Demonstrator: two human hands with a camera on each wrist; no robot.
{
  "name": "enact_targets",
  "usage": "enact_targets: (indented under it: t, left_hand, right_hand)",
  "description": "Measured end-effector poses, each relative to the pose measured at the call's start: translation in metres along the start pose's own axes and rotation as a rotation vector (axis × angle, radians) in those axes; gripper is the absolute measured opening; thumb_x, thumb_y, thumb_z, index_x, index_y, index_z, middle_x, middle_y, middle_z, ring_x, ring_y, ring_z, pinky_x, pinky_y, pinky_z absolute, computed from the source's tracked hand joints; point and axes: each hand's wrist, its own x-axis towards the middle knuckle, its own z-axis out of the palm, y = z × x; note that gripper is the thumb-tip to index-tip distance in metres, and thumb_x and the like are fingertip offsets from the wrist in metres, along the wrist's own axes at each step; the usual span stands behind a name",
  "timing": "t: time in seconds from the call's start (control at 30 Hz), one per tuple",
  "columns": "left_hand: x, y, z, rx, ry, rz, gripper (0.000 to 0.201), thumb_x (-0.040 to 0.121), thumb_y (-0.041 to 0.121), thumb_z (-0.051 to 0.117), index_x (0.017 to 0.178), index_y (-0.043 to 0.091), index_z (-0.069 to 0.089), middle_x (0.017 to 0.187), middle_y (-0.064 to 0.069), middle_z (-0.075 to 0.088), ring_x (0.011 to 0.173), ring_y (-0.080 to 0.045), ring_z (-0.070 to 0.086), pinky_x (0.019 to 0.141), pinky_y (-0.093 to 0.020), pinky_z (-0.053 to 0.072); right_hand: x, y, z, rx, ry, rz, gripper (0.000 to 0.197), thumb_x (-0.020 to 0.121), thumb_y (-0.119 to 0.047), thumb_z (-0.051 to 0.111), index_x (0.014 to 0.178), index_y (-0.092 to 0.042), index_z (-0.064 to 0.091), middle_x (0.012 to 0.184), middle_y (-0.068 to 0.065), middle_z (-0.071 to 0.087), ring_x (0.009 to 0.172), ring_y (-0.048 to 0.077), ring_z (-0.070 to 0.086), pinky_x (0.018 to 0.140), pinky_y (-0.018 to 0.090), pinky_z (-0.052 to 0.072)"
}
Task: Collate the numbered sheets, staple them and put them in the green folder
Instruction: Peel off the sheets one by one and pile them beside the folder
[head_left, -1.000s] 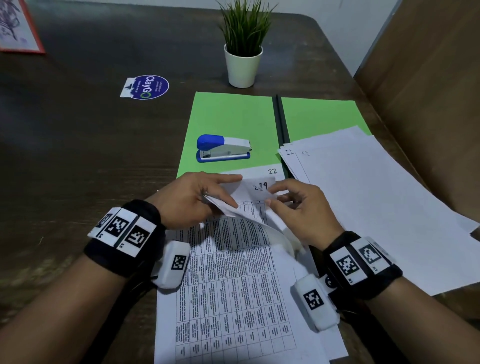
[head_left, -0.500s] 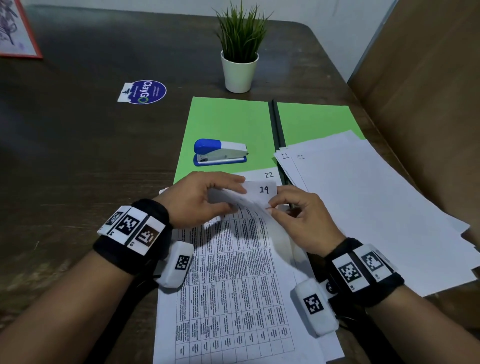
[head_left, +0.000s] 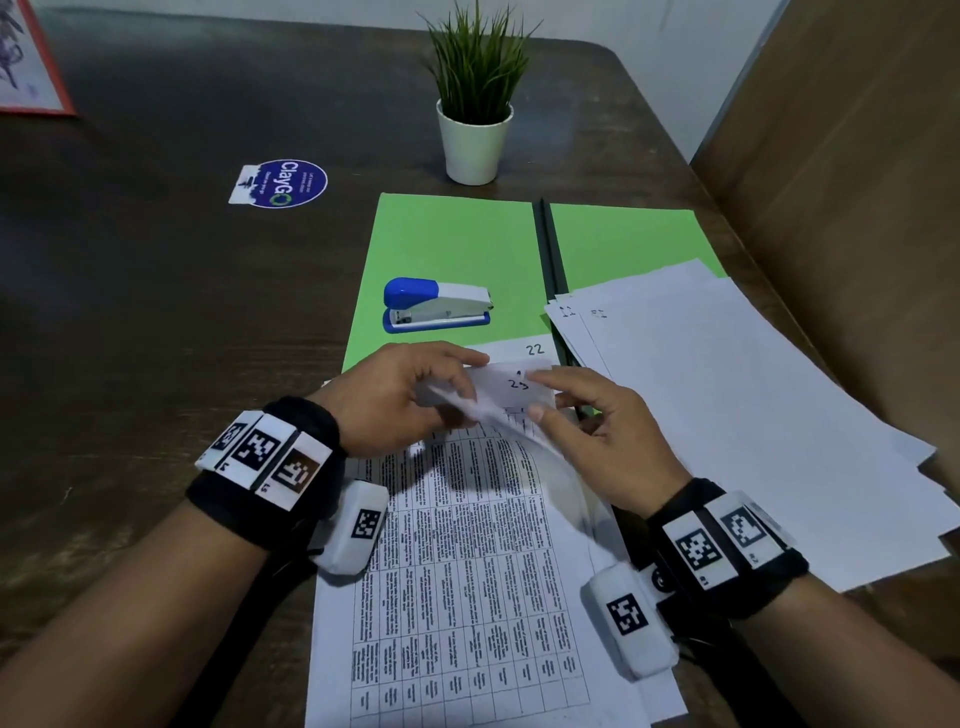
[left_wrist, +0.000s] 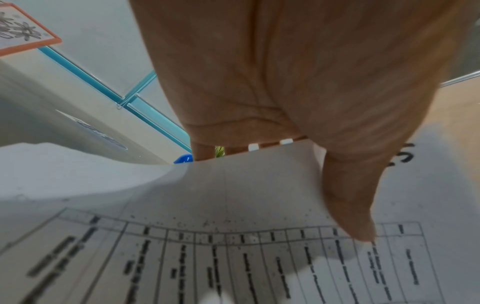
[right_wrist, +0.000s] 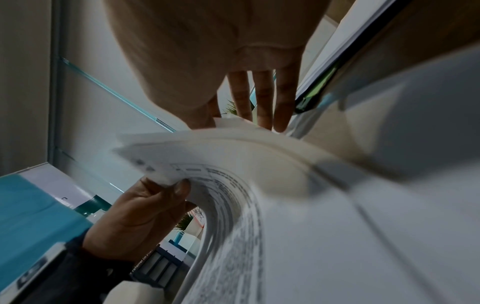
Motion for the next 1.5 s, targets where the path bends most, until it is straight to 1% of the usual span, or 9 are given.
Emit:
enact_targets:
  t: [0.17,0.3,0.53,0.83,0.93,1.07,1.2,1.33,1.5]
  left_hand:
    - [0.001,0.002,0.000,0.070,0.020,0.012,0.042,0.086,0.025,0.075,0.126,0.037,0.067,0.142,0.021,0.054,0.127,0.006,0.050,0.099,-0.008,0.042]
    - [0.002,0.002,0.001,0.113,0.018,0.009,0.045,0.088,0.028,0.072,0.132,0.035,0.063,0.142,0.020,0.054,0.127,0.007,0.049,0.096,-0.001,0.037]
    - [0.001,0.003,0.001,0.113,0.035,0.003,0.049,0.087,0.031,0.073,0.135,0.034,0.060,0.136,0.020,0.059,0.124,0.004,0.054,0.108,-0.024,0.045]
    - [0.000,0.005,0.000,0.122,0.016,-0.002,0.048,0.088,0.031,0.072,0.134,0.033,0.060,0.141,0.018,0.056,0.129,0.002,0.050,0.113,-0.029,0.041]
    - [0.000,0.006,-0.001,0.117,0.000,0.005,0.038,0.088,0.028,0.072,0.126,0.035,0.067,0.142,0.018,0.055,0.130,0.002,0.050,0.112,-0.029,0.041]
    - [-0.001,0.005,-0.001,0.095,0.019,0.012,0.026,0.086,0.023,0.076,0.110,0.033,0.075,0.139,0.016,0.058,0.125,0.005,0.052,0.109,-0.029,0.045]
    - [0.000,0.002,-0.001,0.052,0.044,0.021,0.017,0.085,0.022,0.077,0.097,0.033,0.079,0.136,0.013,0.061,0.123,0.001,0.056,0.104,-0.035,0.050]
    - [0.001,0.000,0.000,0.008,0.019,0.022,0.012,0.084,0.016,0.078,0.091,0.025,0.081,0.130,0.016,0.064,0.110,-0.002,0.064,0.092,-0.038,0.058]
    - [0.002,-0.004,0.002,-0.049,0.021,0.040,0.014,0.083,0.013,0.079,0.090,0.024,0.081,0.129,0.016,0.064,0.107,-0.011,0.068,0.086,-0.043,0.060]
  right_hand:
    - [0.000,-0.001,0.000,-0.019,-0.007,-0.025,0.036,0.090,-0.022,0.070,0.122,-0.038,0.067,0.130,-0.017,0.060,0.096,0.000,0.060,0.082,0.012,0.049]
    - [-0.002,-0.005,0.001,0.020,0.022,-0.044,0.043,0.089,-0.017,0.071,0.122,-0.044,0.063,0.129,-0.022,0.060,0.095,-0.002,0.060,0.077,0.010,0.047]
    - [-0.002,-0.006,0.001,0.048,0.066,-0.032,0.045,0.089,-0.014,0.071,0.125,-0.039,0.063,0.125,-0.022,0.062,0.085,0.001,0.062,0.072,0.008,0.047]
    - [-0.002,-0.005,0.001,0.057,0.096,-0.066,0.034,0.087,-0.010,0.073,0.114,-0.031,0.071,0.126,-0.009,0.065,0.088,0.004,0.066,0.074,0.011,0.051]
    - [-0.001,-0.003,0.000,0.022,0.105,-0.077,0.023,0.084,-0.009,0.075,0.096,-0.028,0.076,0.118,-0.006,0.067,0.099,-0.001,0.065,0.075,0.011,0.052]
    - [0.000,0.000,0.002,0.031,0.060,-0.066,0.016,0.083,-0.019,0.076,0.086,-0.035,0.077,0.117,-0.002,0.067,0.109,0.008,0.064,0.078,0.032,0.058]
    - [-0.002,-0.008,0.004,0.073,0.007,-0.067,0.008,0.087,-0.030,0.072,0.081,-0.031,0.078,0.117,-0.004,0.067,0.101,0.011,0.066,0.068,0.025,0.049]
    - [-0.004,-0.015,0.002,0.036,0.030,-0.091,0.016,0.096,-0.026,0.063,0.106,-0.029,0.075,0.120,-0.010,0.067,0.109,0.010,0.063,0.066,0.037,0.060]
    - [-0.001,-0.011,-0.004,-0.085,0.009,-0.064,0.036,0.093,-0.018,0.066,0.128,-0.030,0.064,0.123,-0.014,0.062,0.097,0.011,0.061,0.066,0.017,0.055]
